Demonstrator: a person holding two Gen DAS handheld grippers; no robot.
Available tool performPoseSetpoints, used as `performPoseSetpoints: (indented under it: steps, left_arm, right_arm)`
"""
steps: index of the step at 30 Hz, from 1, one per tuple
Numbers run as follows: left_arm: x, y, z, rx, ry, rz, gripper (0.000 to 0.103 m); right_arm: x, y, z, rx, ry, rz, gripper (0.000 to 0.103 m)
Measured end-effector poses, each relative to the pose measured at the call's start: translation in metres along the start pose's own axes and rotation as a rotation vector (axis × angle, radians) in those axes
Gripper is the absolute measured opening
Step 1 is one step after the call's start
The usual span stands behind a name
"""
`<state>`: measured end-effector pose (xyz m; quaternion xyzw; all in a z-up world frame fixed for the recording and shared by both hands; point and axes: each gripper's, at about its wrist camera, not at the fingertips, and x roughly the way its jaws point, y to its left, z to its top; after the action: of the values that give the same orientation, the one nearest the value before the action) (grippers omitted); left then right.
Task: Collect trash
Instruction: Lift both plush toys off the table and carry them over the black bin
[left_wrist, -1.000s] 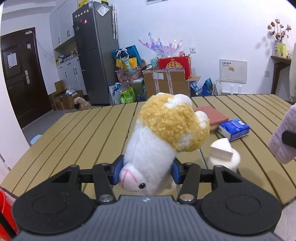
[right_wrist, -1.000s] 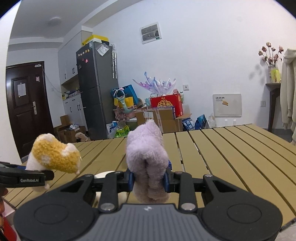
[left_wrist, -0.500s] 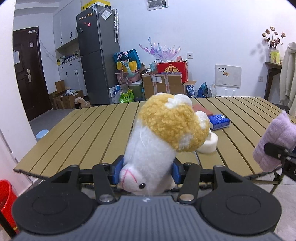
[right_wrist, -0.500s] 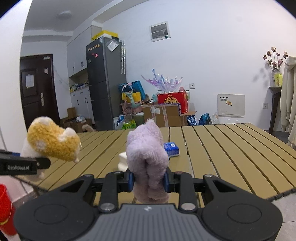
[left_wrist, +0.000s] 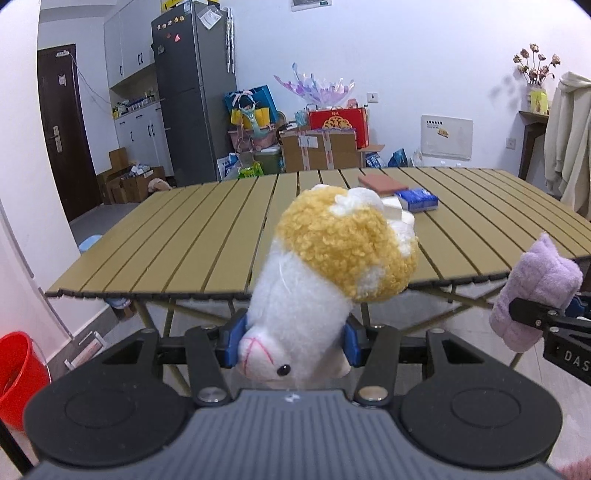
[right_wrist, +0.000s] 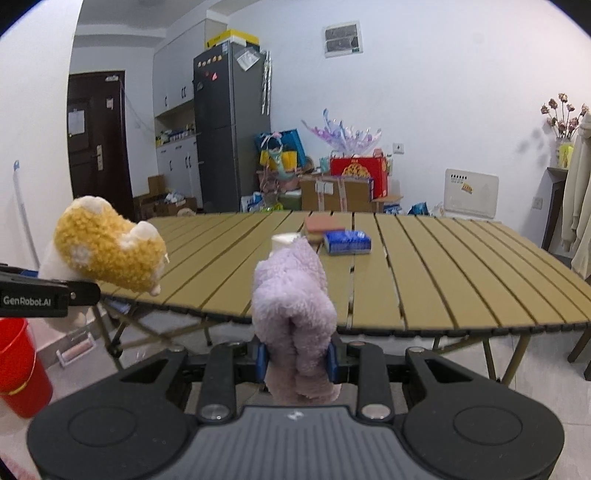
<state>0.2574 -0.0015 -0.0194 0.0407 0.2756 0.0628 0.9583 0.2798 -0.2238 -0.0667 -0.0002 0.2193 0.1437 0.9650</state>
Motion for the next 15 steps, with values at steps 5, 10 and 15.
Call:
performPoseSetpoints:
  steps: [5,10,15]
  left_arm:
    - [-0.014,0.002,-0.03,-0.007,0.038,-0.012,0.052]
    - [-0.022,0.002,-0.061,0.02,0.085,-0.011,0.052]
    - [-0.022,0.006,-0.092,0.039,0.142,-0.018,0.052]
  right_arm:
    - [-0.016,0.013,-0.024,-0.025,0.059,0.01,0.028]
    - [-0.02,0.019,-0.042,-0.031,0.127,0.025,0.028]
    - [-0.026,0.026,-0.068,-0.048,0.196,0.035,0.028]
